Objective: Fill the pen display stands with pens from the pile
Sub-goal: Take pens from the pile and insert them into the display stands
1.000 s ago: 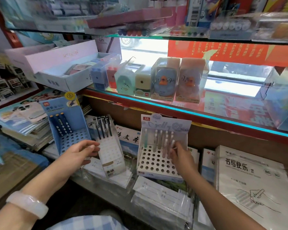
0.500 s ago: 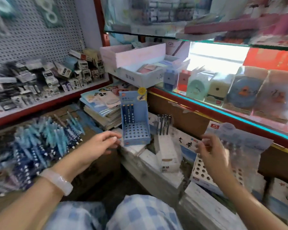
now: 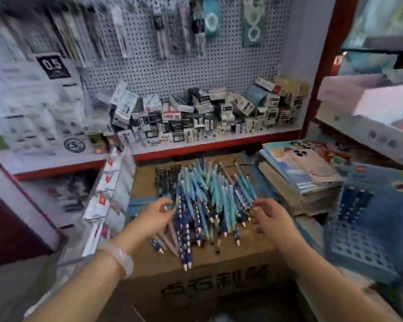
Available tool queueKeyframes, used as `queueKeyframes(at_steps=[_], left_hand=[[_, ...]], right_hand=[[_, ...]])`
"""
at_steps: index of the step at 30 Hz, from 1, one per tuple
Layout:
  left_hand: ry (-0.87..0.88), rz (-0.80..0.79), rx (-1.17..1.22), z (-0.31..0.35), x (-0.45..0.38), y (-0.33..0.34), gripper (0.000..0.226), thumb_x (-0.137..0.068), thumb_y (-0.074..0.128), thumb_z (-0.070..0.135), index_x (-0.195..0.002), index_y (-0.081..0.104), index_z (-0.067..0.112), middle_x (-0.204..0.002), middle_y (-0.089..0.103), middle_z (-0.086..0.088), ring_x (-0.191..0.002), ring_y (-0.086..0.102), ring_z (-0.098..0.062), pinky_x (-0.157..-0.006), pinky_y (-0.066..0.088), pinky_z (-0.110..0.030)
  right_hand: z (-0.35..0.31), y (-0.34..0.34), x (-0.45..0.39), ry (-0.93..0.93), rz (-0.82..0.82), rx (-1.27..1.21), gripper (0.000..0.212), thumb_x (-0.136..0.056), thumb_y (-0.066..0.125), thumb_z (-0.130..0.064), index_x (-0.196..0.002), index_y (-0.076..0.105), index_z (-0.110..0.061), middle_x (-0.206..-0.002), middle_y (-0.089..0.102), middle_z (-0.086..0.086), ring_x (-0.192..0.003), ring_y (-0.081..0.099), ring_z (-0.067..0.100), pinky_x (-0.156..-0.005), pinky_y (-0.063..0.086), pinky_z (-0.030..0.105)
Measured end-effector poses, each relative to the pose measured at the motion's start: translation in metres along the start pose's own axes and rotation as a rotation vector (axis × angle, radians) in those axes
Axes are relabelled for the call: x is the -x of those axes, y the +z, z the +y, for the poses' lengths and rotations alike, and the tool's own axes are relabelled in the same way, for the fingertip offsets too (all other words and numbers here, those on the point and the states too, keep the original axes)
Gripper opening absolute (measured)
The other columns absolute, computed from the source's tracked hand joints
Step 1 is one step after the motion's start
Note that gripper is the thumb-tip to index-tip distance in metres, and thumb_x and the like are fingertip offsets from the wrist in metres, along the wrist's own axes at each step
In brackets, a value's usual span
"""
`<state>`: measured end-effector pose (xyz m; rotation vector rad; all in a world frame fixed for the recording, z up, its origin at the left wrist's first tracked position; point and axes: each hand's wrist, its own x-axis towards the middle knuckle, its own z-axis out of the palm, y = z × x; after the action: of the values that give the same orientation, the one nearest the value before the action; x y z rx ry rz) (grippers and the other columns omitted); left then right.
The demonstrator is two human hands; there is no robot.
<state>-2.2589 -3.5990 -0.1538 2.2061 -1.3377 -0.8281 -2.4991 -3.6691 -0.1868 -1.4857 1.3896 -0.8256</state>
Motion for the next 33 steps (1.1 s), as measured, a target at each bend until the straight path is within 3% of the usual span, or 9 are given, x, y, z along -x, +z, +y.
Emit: queueKeyframes(at_steps=[4,7,12,16,19,23,28,31,33], left_hand=[[-0.085,0.197,-0.356,-0.04,-0.007,-0.006,0.035,-0.094,0.048,0.024,-0.128,0.048,0.015,-0.122,0.054,-0.015,-0.108,0.055,-0.029,-0.085,0.046,-0.032],[-0.117,0.127,-0.553,-0.051,-0.003,0.007,0.038,-0.096,0.04,0.034,-0.129,0.039,0.017,-0.119,0.052,-0.012,-0.102,0.056,-0.026,-0.079,0.047,-0.031],[-0.206,0.042,-0.406,-0.043,-0.016,0.023,0.063,-0.091,0.042,0.053,-0.138,0.023,0.015,-0.118,0.055,-0.008,-0.104,0.057,-0.026,-0.067,0.043,-0.028],[-0.29,0.012,-0.437,-0.033,-0.03,0.032,0.085,-0.089,0.043,0.057,-0.148,-0.001,0.017,-0.15,0.025,-0.019,-0.124,0.047,-0.03,-0.081,0.044,-0.03],[-0.329,0.008,-0.405,-0.024,-0.038,0.032,0.083,-0.09,0.047,0.05,-0.148,0.001,0.013,-0.15,0.024,-0.019,-0.124,0.047,-0.029,-0.075,0.04,-0.028],[-0.364,0.059,-0.43,-0.028,-0.046,0.034,0.078,-0.087,0.057,0.03,-0.144,0.008,0.008,-0.13,0.047,-0.016,-0.106,0.057,-0.027,-0.07,0.043,-0.026],[-0.383,0.188,-0.365,-0.041,-0.054,0.035,0.066,-0.086,0.053,0.006,-0.139,0.015,0.003,-0.119,0.056,-0.016,-0.105,0.058,-0.03,-0.08,0.05,-0.034],[-0.413,0.233,-0.277,-0.048,-0.057,0.035,0.057,-0.088,0.05,0.001,-0.137,0.021,0.002,-0.127,0.052,-0.018,-0.112,0.055,-0.031,-0.084,0.048,-0.035],[-0.434,0.239,-0.224,-0.048,-0.058,0.033,0.056,-0.088,0.049,-0.001,-0.138,0.024,0.001,-0.131,0.049,-0.017,-0.115,0.053,-0.031,-0.079,0.047,-0.032]], right_hand=[[0.001,0.037,-0.011,0.03,-0.063,-0.031,0.016,-0.096,0.045,-0.013,-0.106,0.055,-0.019,-0.088,0.065,0.004,-0.084,0.063,0.029,-0.079,0.053,0.048],[0.003,0.05,-0.011,0.017,-0.099,-0.009,0.017,-0.097,0.042,-0.013,-0.107,0.053,-0.021,-0.087,0.066,0.006,-0.086,0.063,0.03,-0.078,0.052,0.046],[0.0,0.059,-0.01,0.023,-0.153,0.019,0.016,-0.097,0.041,-0.013,-0.102,0.051,-0.025,-0.093,0.063,0.004,-0.087,0.063,0.026,-0.079,0.053,0.047],[0.0,0.06,-0.008,0.03,-0.149,0.015,0.017,-0.097,0.043,-0.012,-0.101,0.053,-0.024,-0.091,0.065,0.003,-0.087,0.063,0.023,-0.082,0.053,0.047],[-0.002,0.057,-0.008,0.038,-0.16,0.007,0.017,-0.097,0.043,-0.012,-0.102,0.052,-0.024,-0.09,0.065,0.002,-0.087,0.062,0.018,-0.08,0.054,0.043],[-0.004,0.051,-0.006,0.057,-0.17,-0.009,0.016,-0.098,0.042,-0.012,-0.106,0.051,-0.022,-0.095,0.064,0.002,-0.088,0.062,0.014,-0.078,0.054,0.039],[-0.005,0.045,-0.004,0.079,-0.164,-0.025,0.016,-0.098,0.041,-0.01,-0.106,0.052,-0.019,-0.092,0.063,0.004,-0.083,0.061,0.013,-0.076,0.052,0.037],[-0.005,0.042,-0.004,0.089,-0.158,-0.03,0.017,-0.098,0.041,-0.009,-0.107,0.053,-0.019,-0.089,0.063,0.005,-0.081,0.062,0.016,-0.076,0.053,0.038],[-0.006,0.039,-0.004,0.099,-0.145,-0.037,0.017,-0.097,0.042,-0.009,-0.107,0.052,-0.019,-0.089,0.063,0.004,-0.081,0.062,0.016,-0.077,0.053,0.037]])
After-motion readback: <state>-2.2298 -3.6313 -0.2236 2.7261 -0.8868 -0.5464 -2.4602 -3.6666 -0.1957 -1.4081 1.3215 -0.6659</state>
